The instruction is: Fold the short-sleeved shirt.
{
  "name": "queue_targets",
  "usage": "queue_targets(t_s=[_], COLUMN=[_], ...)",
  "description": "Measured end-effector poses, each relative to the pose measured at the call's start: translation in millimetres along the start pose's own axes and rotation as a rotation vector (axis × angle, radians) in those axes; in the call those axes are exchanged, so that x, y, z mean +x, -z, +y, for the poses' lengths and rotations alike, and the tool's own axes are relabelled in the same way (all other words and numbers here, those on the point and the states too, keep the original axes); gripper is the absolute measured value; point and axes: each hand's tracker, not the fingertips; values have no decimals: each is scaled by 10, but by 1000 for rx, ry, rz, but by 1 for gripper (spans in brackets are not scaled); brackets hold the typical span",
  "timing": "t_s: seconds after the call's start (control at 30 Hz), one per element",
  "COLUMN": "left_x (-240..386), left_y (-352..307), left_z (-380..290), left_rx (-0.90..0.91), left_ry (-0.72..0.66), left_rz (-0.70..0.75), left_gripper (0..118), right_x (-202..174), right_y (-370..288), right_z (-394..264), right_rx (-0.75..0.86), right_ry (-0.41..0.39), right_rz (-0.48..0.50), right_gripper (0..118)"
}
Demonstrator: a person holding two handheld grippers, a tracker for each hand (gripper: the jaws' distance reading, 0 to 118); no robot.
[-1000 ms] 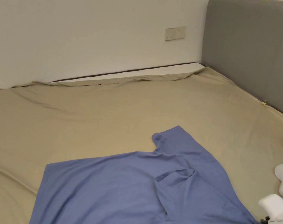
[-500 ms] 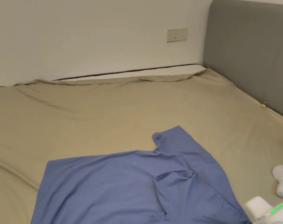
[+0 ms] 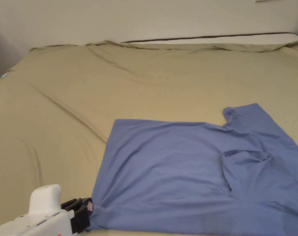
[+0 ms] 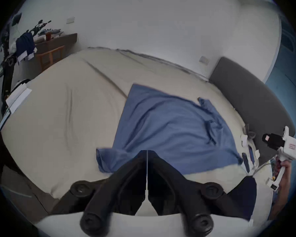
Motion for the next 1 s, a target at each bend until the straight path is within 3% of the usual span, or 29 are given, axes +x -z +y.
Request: queue_targets(t_s=[0.07, 0.13, 0.2, 0.27, 0.33, 0.43, 0.6, 0.7, 0.77, 0.83, 0.87, 1.0], left_x=[-90, -172, -289, -399, -477, -517, -591, -574, -471, -386, -366, -397], left_y=[120, 162, 222, 312, 545, 1017, 1586, 1601, 1443, 1345, 1312, 1047], left_z=[-45, -32, -2, 47, 44, -17, -166, -223, -175, -166, -167, -63], left_rx=[-99, -114, -123, -116, -175, -323, -388, -405, -339, -315, -298, -236], left_ry=[-45, -116, -108, -90, -2, 89, 39, -51, 20, 44, 52, -37], left_rz=[-56, -69, 11, 105, 167, 219, 243, 211, 235, 196, 171, 91], left_gripper=[0, 0, 0, 5, 118, 118, 116, 96, 66, 13, 3, 3], right_x=[-98, -196, -260, -284, -278, -288, -238, -220, -217, -182, -152, 94], right_y=[85, 110, 92, 97, 115, 159, 189, 228, 251, 284, 307, 388], right_z=[-49, -67, -19, 7, 75, 118, 216, 225, 226, 209, 209, 242], right_rx=[-45, -50, -41, -34, -46, -50, -53, -63, -73, -89, -97, -133], right_ry=[-19, -56, -112, -108, -92, -82, -70, -51, -55, -60, -60, -67], right_rz=[103, 107, 106, 112, 149, 149, 139, 131, 118, 95, 83, 38], right_gripper=[3, 3, 3, 3, 3, 3, 3, 3, 3, 3, 3, 3])
